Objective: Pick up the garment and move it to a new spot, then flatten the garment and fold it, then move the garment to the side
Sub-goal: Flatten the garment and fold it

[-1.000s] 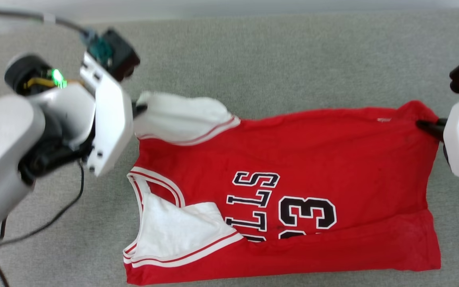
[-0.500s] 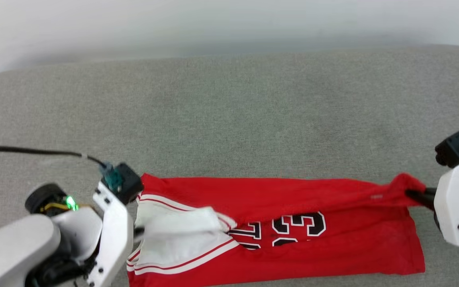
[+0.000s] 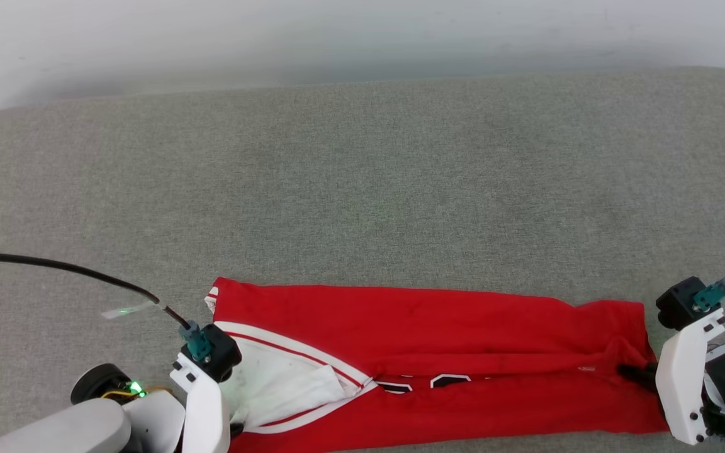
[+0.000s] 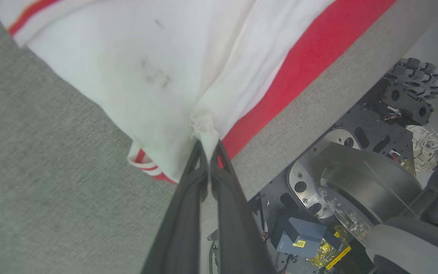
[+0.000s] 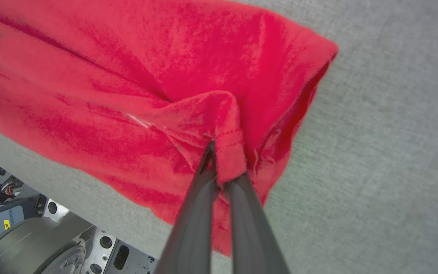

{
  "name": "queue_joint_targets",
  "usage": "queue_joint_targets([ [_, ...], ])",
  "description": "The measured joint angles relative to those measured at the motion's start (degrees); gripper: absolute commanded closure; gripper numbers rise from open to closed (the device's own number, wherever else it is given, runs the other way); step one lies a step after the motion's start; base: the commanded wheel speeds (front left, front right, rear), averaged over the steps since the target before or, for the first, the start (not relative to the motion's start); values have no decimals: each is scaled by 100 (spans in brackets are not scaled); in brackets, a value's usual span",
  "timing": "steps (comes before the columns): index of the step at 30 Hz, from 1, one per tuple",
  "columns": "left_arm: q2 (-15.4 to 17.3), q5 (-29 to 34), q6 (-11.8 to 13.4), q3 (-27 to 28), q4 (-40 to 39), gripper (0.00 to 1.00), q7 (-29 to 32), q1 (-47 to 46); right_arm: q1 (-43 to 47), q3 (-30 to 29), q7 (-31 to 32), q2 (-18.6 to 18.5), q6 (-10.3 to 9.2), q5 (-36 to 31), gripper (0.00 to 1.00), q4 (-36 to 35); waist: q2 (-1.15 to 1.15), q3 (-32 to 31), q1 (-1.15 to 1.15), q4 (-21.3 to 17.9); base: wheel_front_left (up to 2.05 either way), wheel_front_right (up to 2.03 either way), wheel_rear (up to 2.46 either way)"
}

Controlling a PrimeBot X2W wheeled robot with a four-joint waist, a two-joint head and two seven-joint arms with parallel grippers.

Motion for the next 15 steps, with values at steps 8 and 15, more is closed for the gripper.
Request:
queue_joint_targets([
  [8, 93, 222, 245, 408, -99, 0, -876, -8, -69, -334, -630, -113, 0, -111, 0, -216, 0, -133, 0, -31, 0, 0, 0],
  [15, 146, 517, 1027, 944, -320, 0, -2232, 145, -35, -1085, -1074, -353, -1, -81, 0, -668, 0, -192, 0, -64, 0, 0, 0],
])
